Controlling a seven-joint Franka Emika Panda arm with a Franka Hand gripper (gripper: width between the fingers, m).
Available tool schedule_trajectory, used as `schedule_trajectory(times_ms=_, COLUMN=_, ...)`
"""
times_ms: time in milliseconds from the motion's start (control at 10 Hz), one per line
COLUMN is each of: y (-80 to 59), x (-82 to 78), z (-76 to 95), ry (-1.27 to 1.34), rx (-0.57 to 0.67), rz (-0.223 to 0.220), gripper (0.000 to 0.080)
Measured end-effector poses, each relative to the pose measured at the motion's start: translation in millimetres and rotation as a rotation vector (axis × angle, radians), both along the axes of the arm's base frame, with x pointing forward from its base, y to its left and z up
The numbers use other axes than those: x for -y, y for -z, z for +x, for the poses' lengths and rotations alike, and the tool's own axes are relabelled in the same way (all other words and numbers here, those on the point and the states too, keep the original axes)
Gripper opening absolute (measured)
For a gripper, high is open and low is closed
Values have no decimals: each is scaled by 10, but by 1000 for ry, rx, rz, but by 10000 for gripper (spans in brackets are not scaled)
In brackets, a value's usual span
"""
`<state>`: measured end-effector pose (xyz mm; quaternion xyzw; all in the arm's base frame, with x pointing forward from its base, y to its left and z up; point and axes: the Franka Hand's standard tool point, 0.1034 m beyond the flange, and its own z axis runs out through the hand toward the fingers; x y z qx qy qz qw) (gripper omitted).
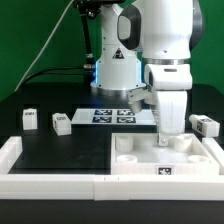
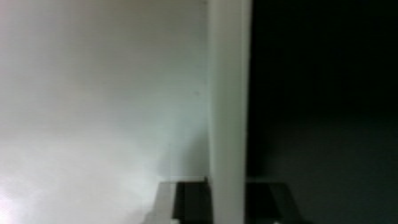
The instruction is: Assemble one leg
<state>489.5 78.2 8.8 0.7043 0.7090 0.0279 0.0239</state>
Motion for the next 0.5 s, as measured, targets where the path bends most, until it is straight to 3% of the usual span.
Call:
schedule_trajectory(times_ms=400, y=1, x=-38, z=21, ry=-8, rx=-3, rz=1, gripper=60)
schedule_trajectory(times_ms=500, y=2, x=-36, z=21, ry=-8, rx=-3, rz=1, gripper=162)
